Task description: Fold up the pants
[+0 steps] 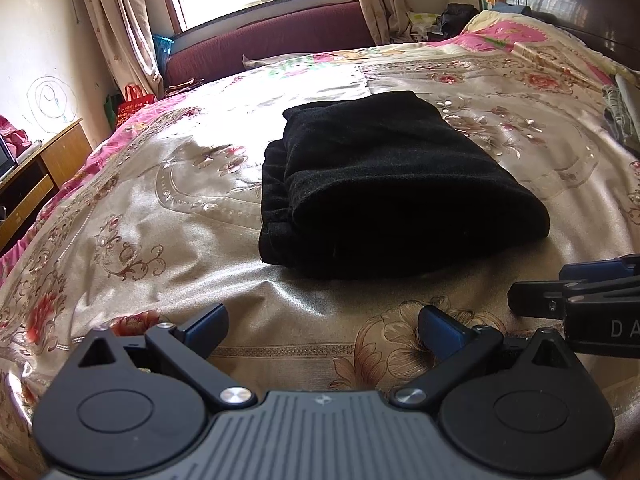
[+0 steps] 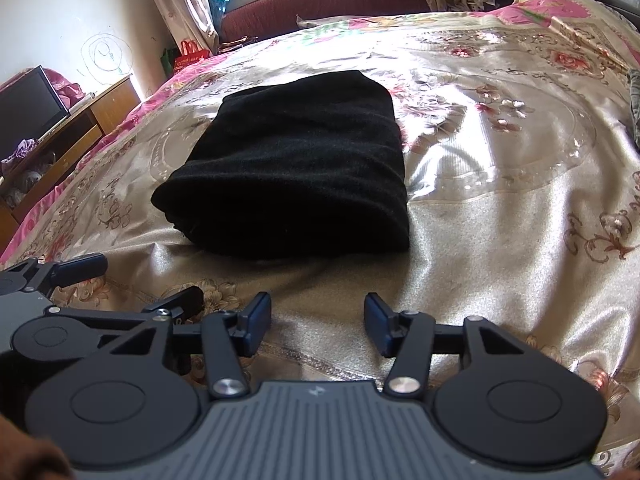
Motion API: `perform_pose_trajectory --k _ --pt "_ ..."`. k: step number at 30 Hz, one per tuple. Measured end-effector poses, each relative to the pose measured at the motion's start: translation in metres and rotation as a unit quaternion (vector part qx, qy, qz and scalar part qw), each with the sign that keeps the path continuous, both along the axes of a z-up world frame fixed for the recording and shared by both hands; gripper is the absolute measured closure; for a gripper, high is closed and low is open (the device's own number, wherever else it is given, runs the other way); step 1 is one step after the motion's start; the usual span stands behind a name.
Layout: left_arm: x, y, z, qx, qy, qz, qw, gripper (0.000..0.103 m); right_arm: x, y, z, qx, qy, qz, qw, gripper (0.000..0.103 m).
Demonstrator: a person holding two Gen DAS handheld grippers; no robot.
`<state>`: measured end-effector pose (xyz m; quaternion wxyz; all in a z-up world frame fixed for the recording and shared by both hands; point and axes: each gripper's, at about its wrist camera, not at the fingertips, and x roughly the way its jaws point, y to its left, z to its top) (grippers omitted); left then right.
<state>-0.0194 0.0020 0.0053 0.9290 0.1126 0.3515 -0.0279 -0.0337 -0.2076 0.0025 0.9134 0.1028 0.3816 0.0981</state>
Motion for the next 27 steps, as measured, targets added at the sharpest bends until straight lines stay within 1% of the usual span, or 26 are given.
perform_pose_trajectory --k 13,27 --pt "-0.0016 0.0004 -0.0017 0.005 -0.005 0.0 1.0 0.0 0.0006 -0.0004 -0.0003 0.001 0.001 0.001 1.0 0.049" --pt "0.0029 0.002 -0.0038 -0.004 0.002 -0.004 1.0 0.0 -0.0014 -0.0025 -0.0013 0.002 -0.002 -0.004 1.0 0.049"
